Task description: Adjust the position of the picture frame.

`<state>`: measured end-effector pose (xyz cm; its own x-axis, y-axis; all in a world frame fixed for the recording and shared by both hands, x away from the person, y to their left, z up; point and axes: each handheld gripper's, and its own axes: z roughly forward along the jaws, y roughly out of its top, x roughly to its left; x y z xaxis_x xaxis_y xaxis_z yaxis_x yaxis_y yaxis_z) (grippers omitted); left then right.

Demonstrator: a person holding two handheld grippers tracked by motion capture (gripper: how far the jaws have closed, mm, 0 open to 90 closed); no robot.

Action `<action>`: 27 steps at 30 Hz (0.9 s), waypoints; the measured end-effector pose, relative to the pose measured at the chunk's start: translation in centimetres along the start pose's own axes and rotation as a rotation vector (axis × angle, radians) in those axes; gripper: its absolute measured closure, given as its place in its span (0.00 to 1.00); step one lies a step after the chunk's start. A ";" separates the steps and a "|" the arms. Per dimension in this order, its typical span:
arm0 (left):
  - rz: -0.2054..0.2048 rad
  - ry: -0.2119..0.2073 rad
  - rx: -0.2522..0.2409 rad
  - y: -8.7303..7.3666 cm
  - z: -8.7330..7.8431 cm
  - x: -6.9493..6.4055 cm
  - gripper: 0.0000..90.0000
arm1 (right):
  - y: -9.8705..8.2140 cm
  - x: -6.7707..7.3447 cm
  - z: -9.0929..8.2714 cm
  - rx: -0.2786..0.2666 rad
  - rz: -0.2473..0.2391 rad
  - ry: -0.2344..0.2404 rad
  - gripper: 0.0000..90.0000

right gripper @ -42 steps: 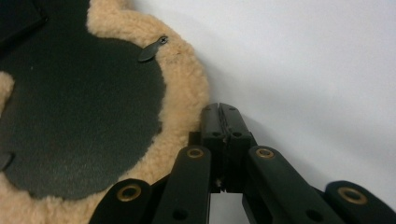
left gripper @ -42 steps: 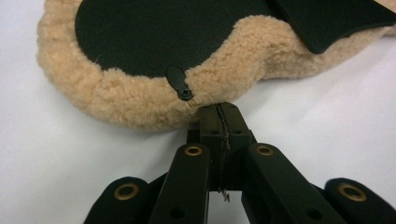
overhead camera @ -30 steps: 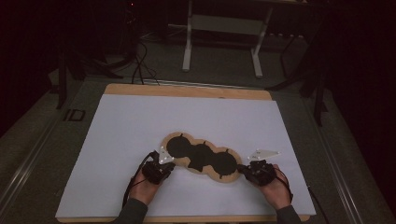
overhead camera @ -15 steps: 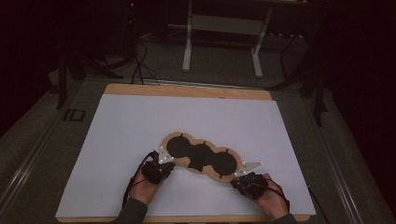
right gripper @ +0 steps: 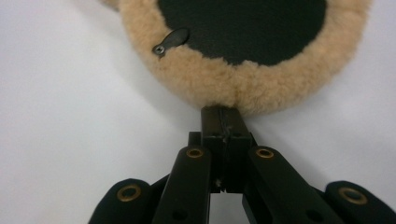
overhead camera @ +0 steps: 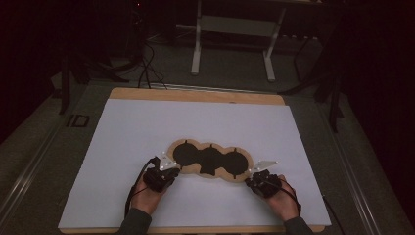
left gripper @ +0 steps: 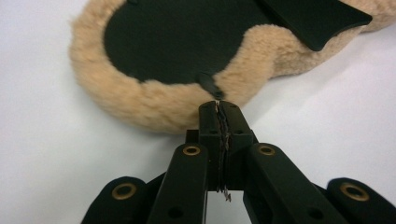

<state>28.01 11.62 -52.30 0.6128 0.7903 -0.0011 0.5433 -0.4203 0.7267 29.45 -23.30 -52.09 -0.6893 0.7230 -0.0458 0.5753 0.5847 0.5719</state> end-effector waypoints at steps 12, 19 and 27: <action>-0.063 0.022 0.002 -0.5 -0.7 1.6 0.98 | 1.0 -2.3 0.8 -0.010 0.094 -0.037 1.00; -0.056 0.024 0.048 -0.8 -0.1 1.4 0.98 | 1.2 -4.4 1.3 -0.036 0.230 -0.013 1.00; -0.060 0.042 0.061 -0.9 0.1 1.5 0.98 | 2.0 -4.7 2.0 -0.045 0.229 -0.009 1.00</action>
<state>28.51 13.13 -53.06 0.5545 0.8321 -0.0133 0.6128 -0.3974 0.6830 34.68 -24.79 -52.35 -0.5387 0.8384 0.0825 0.6963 0.3879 0.6039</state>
